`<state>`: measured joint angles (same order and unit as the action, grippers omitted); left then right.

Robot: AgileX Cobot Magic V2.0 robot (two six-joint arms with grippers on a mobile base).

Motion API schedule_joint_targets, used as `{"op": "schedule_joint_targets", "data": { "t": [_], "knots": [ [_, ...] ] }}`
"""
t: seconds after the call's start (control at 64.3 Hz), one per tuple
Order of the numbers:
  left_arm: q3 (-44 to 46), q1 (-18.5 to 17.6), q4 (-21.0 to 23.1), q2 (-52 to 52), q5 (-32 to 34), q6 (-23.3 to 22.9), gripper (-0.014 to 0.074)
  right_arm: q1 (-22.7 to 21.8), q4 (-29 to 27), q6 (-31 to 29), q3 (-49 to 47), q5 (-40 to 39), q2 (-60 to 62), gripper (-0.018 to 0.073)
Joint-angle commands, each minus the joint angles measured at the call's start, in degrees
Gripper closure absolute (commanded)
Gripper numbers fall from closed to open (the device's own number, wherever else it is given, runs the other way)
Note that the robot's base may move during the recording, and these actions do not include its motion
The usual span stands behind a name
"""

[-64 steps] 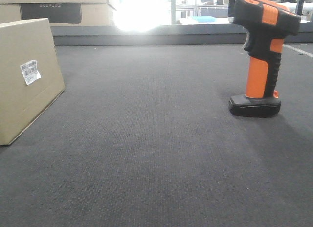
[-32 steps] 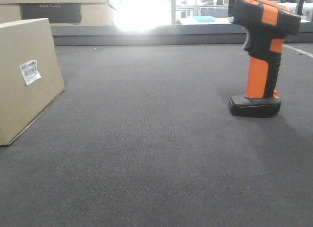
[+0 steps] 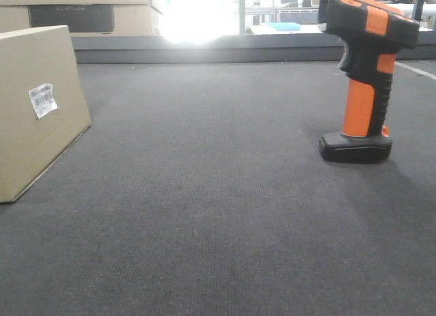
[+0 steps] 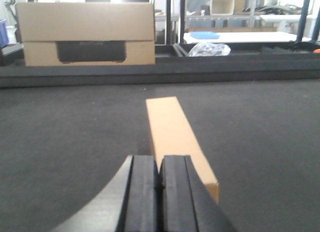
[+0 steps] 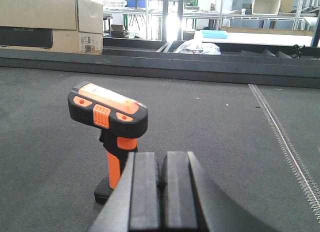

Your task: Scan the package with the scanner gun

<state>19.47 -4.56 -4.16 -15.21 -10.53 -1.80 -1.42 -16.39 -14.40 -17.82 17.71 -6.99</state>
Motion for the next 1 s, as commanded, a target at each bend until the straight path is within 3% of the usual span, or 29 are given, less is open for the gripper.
{"op": "schedule_joint_targets", "data": {
  "t": [0.0, 0.218, 0.404, 0.451, 0.482, 0.98],
  "knots": [
    [-1.1, 1.7, -0.3, 3.9, -2.6, -0.1, 0.0707, -0.2, -0.1, 0.0, 0.0, -1.0, 0.2, 0.0722],
    [-10.9, 5.5, 0.8, 14.2, -0.4, -0.1, 0.0707, -0.2, -0.1, 0.0, 0.0, -1.0, 0.2, 0.0722],
    [-19.5, 6.2, 1.0, 15.2, 8.0, -0.1, 0.0707, -0.2, -0.1, 0.0, 0.0, -1.0, 0.2, 0.0722],
    [-19.5, 6.2, 1.0, 15.2, 10.9, -0.1, 0.0707, -0.2, -0.1, 0.0, 0.0, -1.0, 0.2, 0.0722],
    [-19.5, 6.2, 1.0, 15.2, 8.8, -0.1, 0.0707, -0.2, -0.1, 0.0, 0.0, -1.0, 0.2, 0.0722],
    [-19.5, 6.2, 1.0, 15.2, 10.1, -0.1, 0.0707, -0.2, -0.1, 0.0, 0.0, -1.0, 0.2, 0.0722]
  ]
}}
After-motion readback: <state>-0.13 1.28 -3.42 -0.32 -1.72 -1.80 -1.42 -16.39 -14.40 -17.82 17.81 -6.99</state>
